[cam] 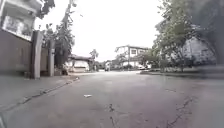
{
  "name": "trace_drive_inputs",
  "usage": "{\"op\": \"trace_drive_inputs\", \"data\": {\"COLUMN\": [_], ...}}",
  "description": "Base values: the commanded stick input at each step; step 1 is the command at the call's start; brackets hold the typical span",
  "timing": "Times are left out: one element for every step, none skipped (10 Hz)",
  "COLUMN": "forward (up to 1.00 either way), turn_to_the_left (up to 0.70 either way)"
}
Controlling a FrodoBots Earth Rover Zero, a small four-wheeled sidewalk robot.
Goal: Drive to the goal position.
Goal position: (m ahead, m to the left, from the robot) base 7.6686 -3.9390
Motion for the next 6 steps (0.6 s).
{"op": "trace_drive_inputs", "data": {"forward": [1.0, 1.0, 1.0, 1.0, 1.0, 1.0], "turn_to_the_left": [0.0, -0.32, -0.28, -0.12, 0.0, 0.0]}}
